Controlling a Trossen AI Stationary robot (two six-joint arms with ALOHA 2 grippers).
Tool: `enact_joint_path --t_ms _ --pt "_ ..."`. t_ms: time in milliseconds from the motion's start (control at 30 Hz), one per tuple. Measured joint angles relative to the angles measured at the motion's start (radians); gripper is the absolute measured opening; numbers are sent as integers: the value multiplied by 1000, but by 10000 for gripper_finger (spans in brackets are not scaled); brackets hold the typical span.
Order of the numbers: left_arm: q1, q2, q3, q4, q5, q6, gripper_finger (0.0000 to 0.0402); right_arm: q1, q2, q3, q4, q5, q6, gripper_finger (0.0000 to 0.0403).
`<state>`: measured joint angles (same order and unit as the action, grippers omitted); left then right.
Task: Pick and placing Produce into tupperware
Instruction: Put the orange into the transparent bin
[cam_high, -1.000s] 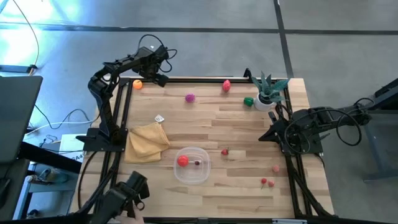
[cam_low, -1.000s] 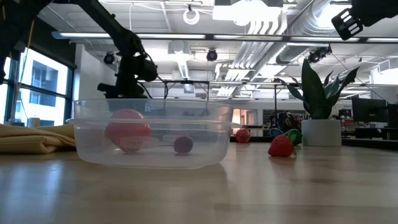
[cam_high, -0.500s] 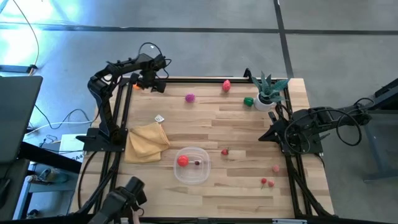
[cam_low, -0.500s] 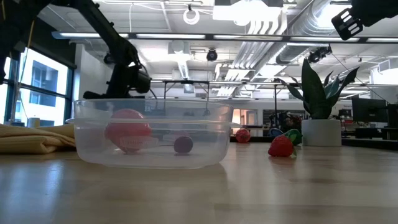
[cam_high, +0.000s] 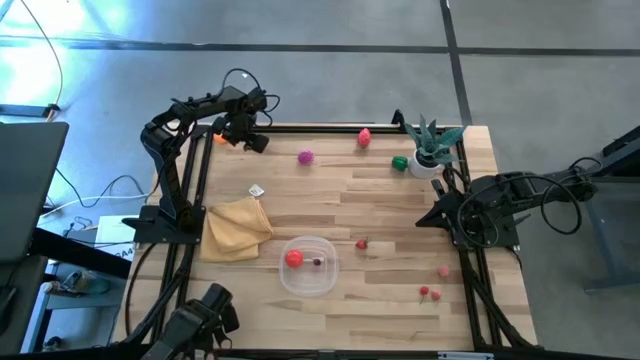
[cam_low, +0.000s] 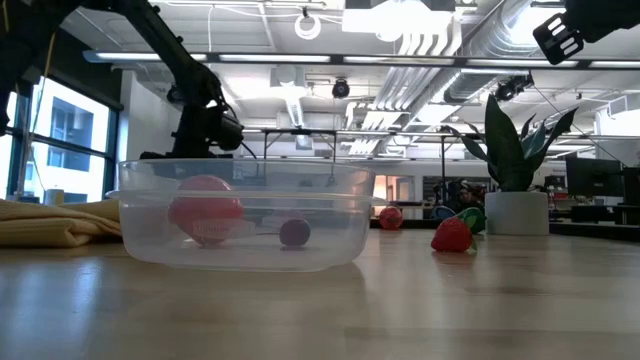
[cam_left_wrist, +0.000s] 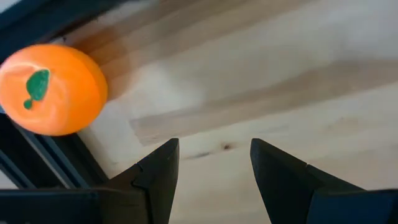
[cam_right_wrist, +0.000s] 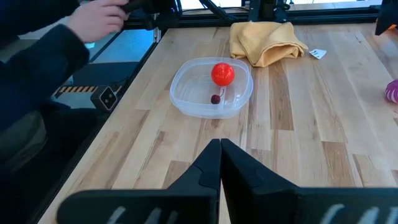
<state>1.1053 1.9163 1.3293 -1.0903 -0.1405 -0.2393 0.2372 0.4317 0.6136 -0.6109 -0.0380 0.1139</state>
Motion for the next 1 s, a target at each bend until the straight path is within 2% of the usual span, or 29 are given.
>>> enact_joint_path --t_ms 467,667,767,900,1000 --pt "0 -1 0 124 9 -233 189 0 0 0 0 0 1 0" --pt "1 -1 0 167 122 -296 189 0 0 0 0 0 1 0" --pt "0 -1 0 174 124 -326 189 0 0 0 0 0 0 0" --pt "1 -1 0 171 131 -449 189 0 0 0 0 0 0 0" --pt "1 -1 0 170 131 -627 189 0 0 0 0 0 1 0"
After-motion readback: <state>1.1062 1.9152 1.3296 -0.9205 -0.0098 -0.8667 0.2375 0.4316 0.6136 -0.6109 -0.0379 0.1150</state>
